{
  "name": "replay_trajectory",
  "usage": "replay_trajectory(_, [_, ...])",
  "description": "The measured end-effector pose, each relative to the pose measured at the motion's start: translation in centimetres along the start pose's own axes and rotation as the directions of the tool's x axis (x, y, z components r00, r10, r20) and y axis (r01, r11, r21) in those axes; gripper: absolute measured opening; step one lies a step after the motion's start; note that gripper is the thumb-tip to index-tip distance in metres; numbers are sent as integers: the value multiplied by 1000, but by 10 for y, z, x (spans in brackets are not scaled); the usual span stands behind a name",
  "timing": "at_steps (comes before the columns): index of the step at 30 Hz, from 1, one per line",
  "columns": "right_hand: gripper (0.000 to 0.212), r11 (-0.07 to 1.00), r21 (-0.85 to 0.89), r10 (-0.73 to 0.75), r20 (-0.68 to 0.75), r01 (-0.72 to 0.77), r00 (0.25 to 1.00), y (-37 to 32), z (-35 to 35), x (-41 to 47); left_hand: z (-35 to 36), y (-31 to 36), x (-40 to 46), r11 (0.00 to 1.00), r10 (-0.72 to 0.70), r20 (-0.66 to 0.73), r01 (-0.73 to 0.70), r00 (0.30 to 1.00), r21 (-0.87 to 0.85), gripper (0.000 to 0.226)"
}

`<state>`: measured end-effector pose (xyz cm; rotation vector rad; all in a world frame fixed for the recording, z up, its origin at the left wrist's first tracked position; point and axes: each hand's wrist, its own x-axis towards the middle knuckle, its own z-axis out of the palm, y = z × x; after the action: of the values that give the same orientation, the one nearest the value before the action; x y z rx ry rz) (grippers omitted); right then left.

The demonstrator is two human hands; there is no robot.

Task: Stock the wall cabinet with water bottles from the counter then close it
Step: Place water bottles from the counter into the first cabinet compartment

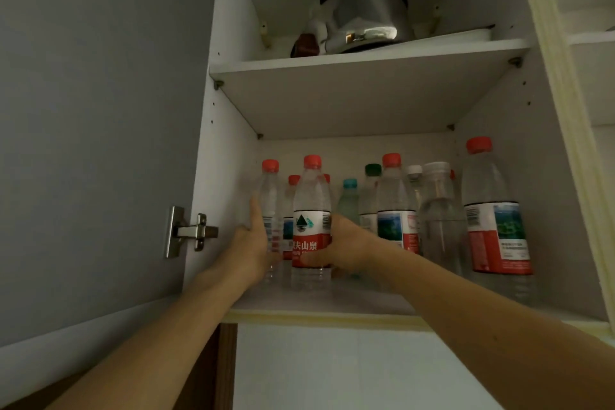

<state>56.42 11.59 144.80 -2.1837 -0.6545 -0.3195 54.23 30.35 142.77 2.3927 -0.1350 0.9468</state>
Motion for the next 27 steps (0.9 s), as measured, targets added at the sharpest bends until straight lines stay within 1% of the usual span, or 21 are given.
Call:
replay_trajectory(3, [67, 996, -32, 80, 50, -79, 996, -6, 1, 15, 2, -6, 6, 990, 4, 24, -7, 1000, 141, 124])
replay_trajectory(7, [64, 992, -60, 117, 100, -111, 988, -12, 3, 30, -8, -4, 6, 937, 55, 46, -68, 997, 344, 121])
replay_trajectory(11, [65, 994, -15, 112, 108, -112, 988, -6, 9, 40, -29, 21, 16, 873, 109, -44, -74, 993, 482, 123])
replay_trajectory(13, [65, 995, 10, 101, 114, -103, 988, -3, 10, 43, -39, 35, 29, 871, 102, -64, -58, 993, 488, 125])
replay_trajectory(14, [64, 995, 17, 95, 118, -98, 988, -1, 10, 44, -44, 41, 36, 876, 77, -45, -47, 996, 480, 128])
replay_trajectory(17, [62, 996, 33, 72, 126, -77, 989, 3, 12, 45, -57, 48, 53, 857, -6, 97, -45, 995, 513, 138])
replay_trajectory(19, [58, 998, 31, 55, 126, -59, 991, 4, 13, 45, -60, 46, 59, 854, -37, 170, -58, 985, 518, 138])
replay_trajectory(21, [51, 999, 25, 45, 123, -48, 991, 4, 13, 45, -60, 44, 62, 842, -46, 183, -60, 982, 536, 136])
replay_trajectory(23, [49, 999, 24, 42, 126, -46, 991, 3, 14, 44, -59, 43, 64, 825, -46, 170, -58, 984, 562, 136])
replay_trajectory(27, [59, 999, -14, 44, 115, -42, 992, -2, 20, 44, -65, 42, 69, 791, -59, 154, -48, 986, 609, 134])
